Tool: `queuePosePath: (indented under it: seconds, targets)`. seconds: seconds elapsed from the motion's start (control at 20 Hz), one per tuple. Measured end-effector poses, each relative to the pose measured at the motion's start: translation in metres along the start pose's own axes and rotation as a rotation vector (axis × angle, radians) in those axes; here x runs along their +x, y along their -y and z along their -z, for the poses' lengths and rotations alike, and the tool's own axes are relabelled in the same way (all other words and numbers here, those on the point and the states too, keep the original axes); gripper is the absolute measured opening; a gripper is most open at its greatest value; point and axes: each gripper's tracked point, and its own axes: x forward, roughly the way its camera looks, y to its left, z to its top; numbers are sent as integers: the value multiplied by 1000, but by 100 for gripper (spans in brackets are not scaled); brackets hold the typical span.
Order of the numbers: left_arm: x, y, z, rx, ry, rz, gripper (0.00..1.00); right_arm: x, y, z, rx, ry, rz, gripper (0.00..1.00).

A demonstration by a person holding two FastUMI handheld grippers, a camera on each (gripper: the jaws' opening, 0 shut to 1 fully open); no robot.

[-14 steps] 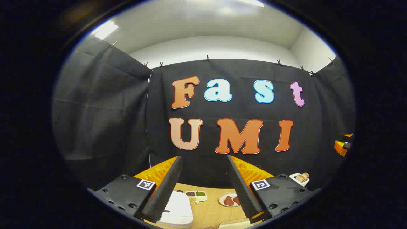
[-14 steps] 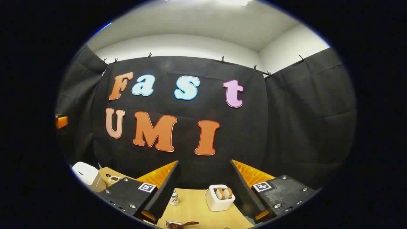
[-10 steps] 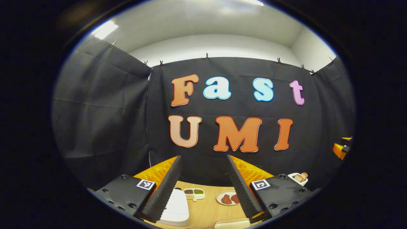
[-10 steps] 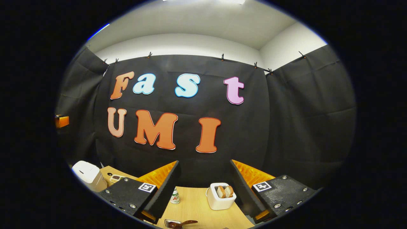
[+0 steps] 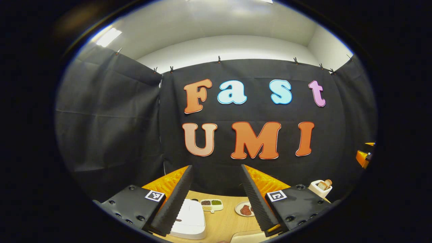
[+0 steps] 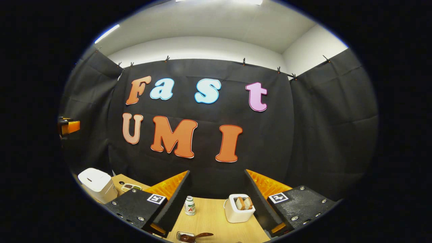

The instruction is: Close the left gripper, press the button to open the rice cooker; take a wooden spoon from the chopstick holder with the right hand, scoop a spoonful of rice and pour it into the rice cooker, then put the wooden spoon back into the chopstick holder.

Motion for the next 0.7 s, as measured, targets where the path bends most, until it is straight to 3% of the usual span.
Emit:
queuePosePath:
  seconds: [0.4, 0.5, 0.65, 0.7]
  targets:
    - [24, -54, -1, 10, 9, 17, 96, -10, -33, -16, -24, 21, 82, 97]
    - [29, -65, 7, 7, -9, 17, 66, -11, -45, -15, -26, 19, 81, 95]
    - [38, -106, 21, 41, -46, -117, 21, -12, -50, -13, -36, 5, 94, 97]
    - [39, -101, 27, 14, -65, -97, 6, -11, -52, -12, -37, 2, 97, 96]
